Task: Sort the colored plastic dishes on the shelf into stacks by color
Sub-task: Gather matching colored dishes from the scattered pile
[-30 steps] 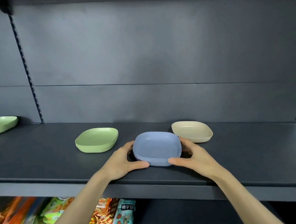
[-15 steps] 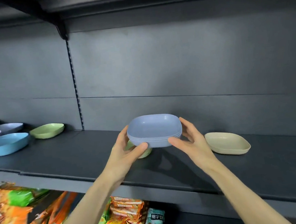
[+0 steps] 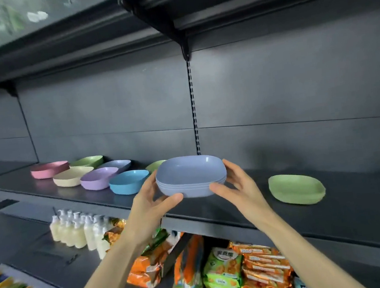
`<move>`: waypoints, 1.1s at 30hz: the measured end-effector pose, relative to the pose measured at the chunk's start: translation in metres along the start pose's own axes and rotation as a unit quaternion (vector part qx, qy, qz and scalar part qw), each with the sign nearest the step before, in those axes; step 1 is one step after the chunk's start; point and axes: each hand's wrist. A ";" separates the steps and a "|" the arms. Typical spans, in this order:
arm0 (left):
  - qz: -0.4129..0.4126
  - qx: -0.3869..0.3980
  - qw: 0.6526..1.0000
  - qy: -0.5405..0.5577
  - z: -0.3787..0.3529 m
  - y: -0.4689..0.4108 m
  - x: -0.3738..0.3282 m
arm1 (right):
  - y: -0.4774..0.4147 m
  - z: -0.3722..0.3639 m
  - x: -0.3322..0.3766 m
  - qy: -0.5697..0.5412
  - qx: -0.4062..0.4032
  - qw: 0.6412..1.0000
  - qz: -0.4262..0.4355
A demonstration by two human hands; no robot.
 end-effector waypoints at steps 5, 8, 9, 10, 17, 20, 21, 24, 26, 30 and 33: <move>0.004 -0.034 0.999 -0.015 0.078 -0.003 0.000 | -0.028 -0.075 -0.006 -0.003 0.016 1.000 -0.010; -0.003 -0.043 0.999 -0.022 0.117 -0.014 -0.001 | -0.052 -0.108 -0.006 0.005 0.030 1.000 -0.007; -0.006 -0.045 0.999 -0.023 0.126 -0.018 0.000 | -0.060 -0.115 -0.006 0.007 0.034 0.999 -0.006; -0.010 -0.048 0.998 -0.024 0.136 -0.024 0.001 | -0.069 -0.123 -0.006 0.012 0.038 0.999 -0.005; -0.014 -0.043 0.998 -0.039 0.221 -0.082 0.014 | -0.156 -0.176 -0.017 0.050 0.069 0.996 0.006; -0.012 -0.051 0.998 -0.045 0.256 -0.114 0.024 | -0.198 -0.196 -0.029 0.072 0.083 0.994 0.009; -0.012 -0.052 0.997 -0.050 0.265 -0.125 0.026 | -0.213 -0.203 -0.033 0.080 0.086 0.993 0.009; -0.001 -0.055 0.996 -0.065 0.298 -0.164 0.033 | -0.254 -0.223 -0.041 0.091 0.089 0.992 0.012; 0.002 -0.052 0.997 -0.063 0.319 -0.187 0.038 | -0.278 -0.237 -0.048 0.089 0.094 0.991 0.017; 0.012 -0.059 0.997 -0.046 0.356 -0.224 0.054 | -0.323 -0.262 -0.067 0.110 0.100 0.989 0.026; 0.016 -0.047 0.997 -0.064 0.387 -0.249 0.068 | -0.350 -0.281 -0.081 0.138 0.108 0.984 0.020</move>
Point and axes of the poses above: each hand's wrist, its own y-axis away from the middle knuckle, its own z-axis out of the back of the hand, x = y × z, and after that the axes turned 2 degrees about y, right-handed
